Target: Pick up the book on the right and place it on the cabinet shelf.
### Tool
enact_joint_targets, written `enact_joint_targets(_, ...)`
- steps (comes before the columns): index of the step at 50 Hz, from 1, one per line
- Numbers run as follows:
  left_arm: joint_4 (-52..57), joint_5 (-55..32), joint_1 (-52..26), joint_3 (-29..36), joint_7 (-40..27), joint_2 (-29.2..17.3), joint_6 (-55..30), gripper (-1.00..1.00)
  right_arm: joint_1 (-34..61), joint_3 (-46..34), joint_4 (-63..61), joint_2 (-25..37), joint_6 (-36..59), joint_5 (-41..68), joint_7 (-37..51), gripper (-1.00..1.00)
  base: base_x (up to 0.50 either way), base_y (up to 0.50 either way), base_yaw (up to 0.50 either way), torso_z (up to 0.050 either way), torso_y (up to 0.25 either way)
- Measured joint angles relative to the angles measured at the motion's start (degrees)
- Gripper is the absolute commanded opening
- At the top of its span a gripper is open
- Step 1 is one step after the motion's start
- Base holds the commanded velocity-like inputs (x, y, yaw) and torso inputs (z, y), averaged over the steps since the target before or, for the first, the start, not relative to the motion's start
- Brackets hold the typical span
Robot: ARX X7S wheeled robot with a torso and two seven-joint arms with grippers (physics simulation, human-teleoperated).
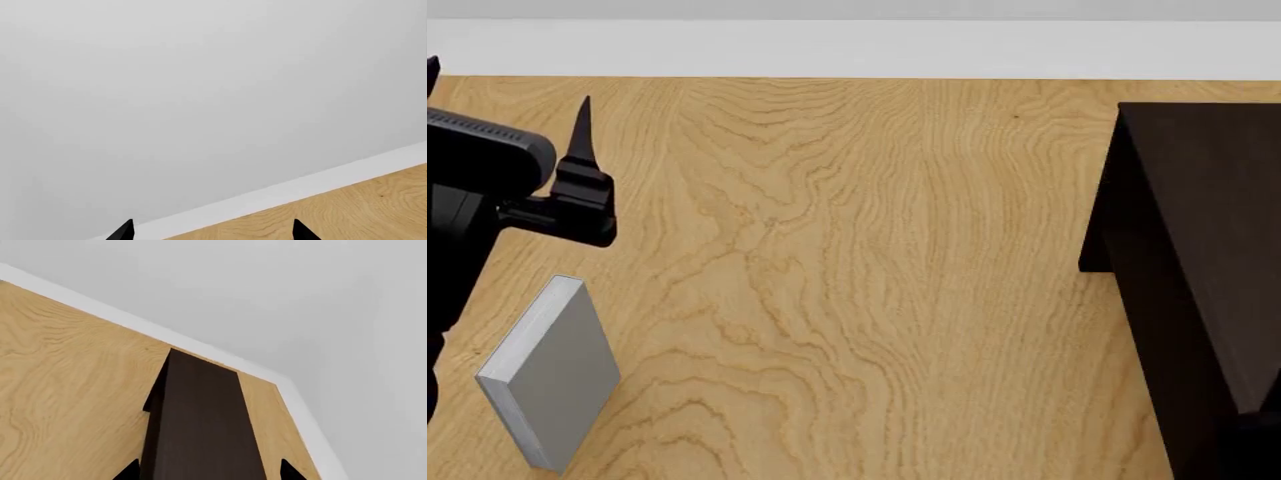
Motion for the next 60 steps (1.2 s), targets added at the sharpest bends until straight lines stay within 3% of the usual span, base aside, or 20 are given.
enact_joint_targets(13,-0.2,-0.3,0.2,0.0,-0.2,-0.1,0.6,1.00,-8.2,7.5,-2.1,3.1,1.2,7.7,2.5,1.00,0.00,0.00,0.00,0.000,0.000)
enact_joint_targets(39,-0.6,-0.7,-0.5,0.8,-0.4,-0.4,0.9,1.00,-29.2,25.9,-4.1,2.5,8.3,21.5,10.0,1.00,0.00,0.00,0.00,0.000,0.000)
enact_joint_targets(60,-0.2,-1.0,-1.0,1.4,-0.5,-0.7,0.2,1.00,-41.1,29.4,-7.3,3.6,11.8,22.7,9.4,1.00,0.00,0.00,0.00,0.000,0.000)
